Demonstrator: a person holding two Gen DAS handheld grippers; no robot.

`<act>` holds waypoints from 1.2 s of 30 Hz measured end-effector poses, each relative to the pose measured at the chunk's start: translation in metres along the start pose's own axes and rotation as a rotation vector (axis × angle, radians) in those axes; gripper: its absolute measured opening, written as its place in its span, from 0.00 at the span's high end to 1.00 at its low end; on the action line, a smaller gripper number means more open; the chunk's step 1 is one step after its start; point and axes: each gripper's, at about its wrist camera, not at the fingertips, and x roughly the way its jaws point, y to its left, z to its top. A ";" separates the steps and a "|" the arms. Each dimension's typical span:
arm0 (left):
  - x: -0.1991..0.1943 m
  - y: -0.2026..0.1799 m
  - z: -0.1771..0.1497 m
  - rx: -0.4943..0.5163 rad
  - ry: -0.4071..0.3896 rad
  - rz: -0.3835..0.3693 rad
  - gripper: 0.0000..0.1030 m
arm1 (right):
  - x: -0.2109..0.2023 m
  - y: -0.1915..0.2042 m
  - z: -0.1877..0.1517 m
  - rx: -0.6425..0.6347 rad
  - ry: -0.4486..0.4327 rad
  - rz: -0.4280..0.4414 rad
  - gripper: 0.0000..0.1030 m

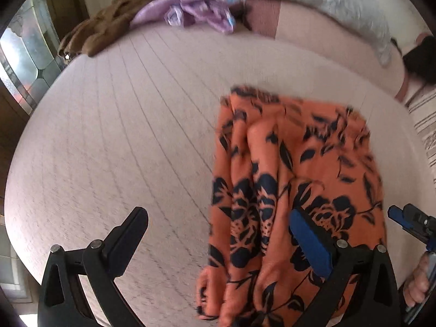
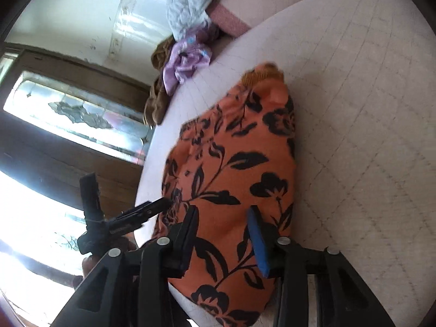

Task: Fold small clothes

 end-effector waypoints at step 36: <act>0.025 -0.036 -0.005 0.059 -0.044 0.074 0.00 | 0.028 -0.037 0.010 0.151 0.056 0.005 0.29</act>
